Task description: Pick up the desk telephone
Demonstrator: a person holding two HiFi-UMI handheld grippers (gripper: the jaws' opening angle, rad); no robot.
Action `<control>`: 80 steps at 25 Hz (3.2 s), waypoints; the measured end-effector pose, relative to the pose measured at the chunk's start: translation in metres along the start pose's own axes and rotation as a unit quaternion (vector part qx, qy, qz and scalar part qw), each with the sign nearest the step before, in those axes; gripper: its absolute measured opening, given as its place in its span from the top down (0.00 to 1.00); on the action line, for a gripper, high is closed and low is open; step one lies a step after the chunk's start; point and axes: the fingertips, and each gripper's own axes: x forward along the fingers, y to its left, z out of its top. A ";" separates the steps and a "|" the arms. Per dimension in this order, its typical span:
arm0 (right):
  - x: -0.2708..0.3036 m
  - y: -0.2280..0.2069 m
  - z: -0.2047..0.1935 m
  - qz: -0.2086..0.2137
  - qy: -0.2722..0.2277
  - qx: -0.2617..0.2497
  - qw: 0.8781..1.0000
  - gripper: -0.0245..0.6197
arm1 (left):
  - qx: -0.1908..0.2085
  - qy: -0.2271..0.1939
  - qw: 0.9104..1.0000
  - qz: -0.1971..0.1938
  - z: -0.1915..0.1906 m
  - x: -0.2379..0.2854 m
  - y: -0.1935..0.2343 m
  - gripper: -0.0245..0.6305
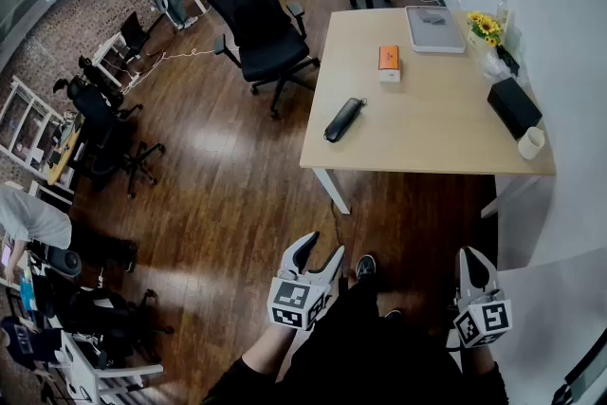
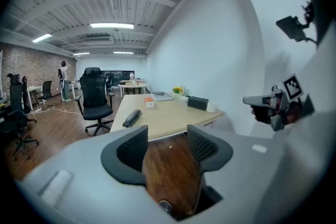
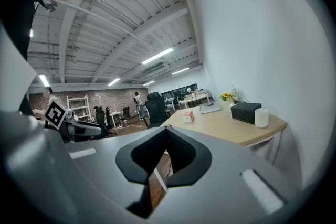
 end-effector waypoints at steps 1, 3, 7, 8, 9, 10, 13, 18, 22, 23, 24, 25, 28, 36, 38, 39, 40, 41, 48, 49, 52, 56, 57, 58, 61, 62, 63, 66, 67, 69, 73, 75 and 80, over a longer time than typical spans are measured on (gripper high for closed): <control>0.011 -0.007 0.001 -0.003 0.000 -0.002 1.000 0.96 | 0.002 -0.004 1.000 0.005 0.005 0.014 0.012 0.63; 0.035 -0.019 0.004 -0.010 0.000 -0.006 1.000 0.96 | 0.008 -0.013 1.000 0.013 0.017 0.043 0.036 0.63; 0.091 -0.043 0.010 -0.031 0.006 -0.020 0.999 0.96 | 0.005 -0.034 0.999 0.005 0.044 0.113 0.087 0.63; 0.108 -0.050 0.013 -0.040 0.009 -0.023 0.999 0.96 | 0.003 -0.034 0.999 0.000 0.050 0.133 0.100 0.63; 0.126 -0.056 0.018 -0.051 0.013 -0.024 0.998 0.96 | 0.004 -0.032 0.999 -0.003 0.055 0.154 0.114 0.63; 0.146 -0.061 0.025 -0.060 0.017 -0.025 0.998 0.96 | 0.006 -0.026 1.000 -0.005 0.061 0.175 0.128 0.63; 0.209 -0.066 0.053 -0.069 0.027 -0.035 0.997 0.96 | 0.039 0.011 0.999 -0.012 0.072 0.238 0.169 0.63; 0.287 -0.070 0.095 -0.080 0.026 -0.047 0.995 0.96 | 0.102 0.104 0.989 -0.041 0.051 0.335 0.217 0.58; 0.329 -0.074 0.097 -0.073 0.048 -0.046 0.995 0.96 | 0.101 0.175 0.977 -0.064 0.022 0.398 0.232 0.56; 0.336 -0.075 0.095 -0.068 0.054 -0.044 0.995 0.96 | 0.098 0.193 0.974 -0.066 0.013 0.410 0.234 0.55; 0.343 -0.077 0.094 -0.063 0.058 -0.042 0.995 0.96 | 0.093 0.210 0.971 -0.065 0.006 0.422 0.236 0.55; 0.351 -0.079 0.094 -0.057 0.060 -0.041 0.996 0.96 | 0.089 0.226 0.968 -0.062 -0.001 0.434 0.239 0.55; 0.372 -0.085 0.100 -0.037 0.058 -0.041 0.997 0.96 | 0.091 0.282 0.954 -0.042 -0.019 0.459 0.249 0.55; 0.394 -0.112 0.127 -0.022 0.037 -0.043 0.998 0.96 | 0.099 0.352 0.929 -0.049 -0.047 0.478 0.243 0.55; 0.394 -0.120 0.124 -0.025 0.041 -0.041 0.998 0.96 | 0.111 0.350 0.929 -0.045 -0.048 0.481 0.243 0.55; 0.393 -0.124 0.122 -0.027 0.044 -0.039 0.998 0.96 | 0.116 0.349 0.929 -0.045 -0.048 0.483 0.242 0.55; 0.393 -0.127 0.120 -0.029 0.047 -0.037 0.998 0.96 | 0.118 0.349 0.928 -0.048 -0.049 0.483 0.241 0.55; 0.393 -0.129 0.118 -0.031 0.049 -0.035 0.998 0.96 | 0.117 0.350 0.928 -0.051 -0.049 0.483 0.241 0.55; 0.397 -0.136 0.114 -0.028 0.052 -0.025 0.998 0.96 | 0.078 0.347 0.932 -0.064 -0.048 0.482 0.243 0.56; 0.398 -0.135 0.115 -0.026 0.051 -0.025 0.998 0.96 | 0.063 0.353 0.931 -0.060 -0.051 0.477 0.245 0.56; 0.401 -0.135 0.117 -0.021 0.047 -0.023 0.998 0.96 | 0.005 0.352 0.934 -0.065 -0.050 0.463 0.240 0.56; 0.406 -0.135 0.118 -0.013 0.046 -0.017 0.999 0.96 | -0.041 0.284 0.953 -0.095 -0.012 0.445 0.219 0.56; 0.408 -0.134 0.118 -0.010 0.045 -0.017 0.999 0.96 | -0.045 0.263 0.959 -0.095 0.001 0.439 0.216 0.56; 0.410 -0.133 0.119 -0.006 0.044 -0.018 0.999 0.96 | -0.048 0.240 0.965 -0.093 0.015 0.432 0.213 0.56; 0.417 -0.131 0.123 0.002 0.040 -0.020 0.999 0.96 | -0.059 0.164 0.981 -0.086 0.065 0.412 0.206 0.56; 0.419 -0.130 0.125 0.005 0.037 -0.021 0.999 0.96 | -0.061 0.140 0.985 -0.085 0.082 0.404 0.204 0.56; 0.420 -0.129 0.127 0.008 0.035 -0.022 0.999 0.96 | -0.059 0.117 0.988 -0.084 0.100 0.396 0.201 0.56; 0.424 -0.124 0.135 0.016 0.027 -0.024 0.999 0.96 | -0.033 0.060 0.995 -0.077 0.147 0.374 0.192 0.56; 0.426 -0.122 0.138 0.019 0.024 -0.025 0.999 0.96 | -0.021 0.043 0.996 -0.075 0.161 0.367 0.190 0.56; 0.429 -0.118 0.144 0.026 0.018 -0.028 0.999 0.96 | -0.002 0.013 0.997 -0.071 0.184 0.356 0.185 0.56; 0.432 -0.114 0.149 0.035 0.010 -0.034 0.999 0.96 | 0.021 -0.043 0.998 -0.039 0.210 0.341 0.179 0.56; 0.433 -0.115 0.150 0.036 0.009 -0.035 0.999 0.96 | 0.034 -0.077 0.996 -0.020 0.223 0.337 0.177 0.56; 0.433 -0.119 0.148 0.035 0.012 -0.034 0.999 0.96 | 0.033 -0.084 0.995 -0.028 0.232 0.340 0.170 0.56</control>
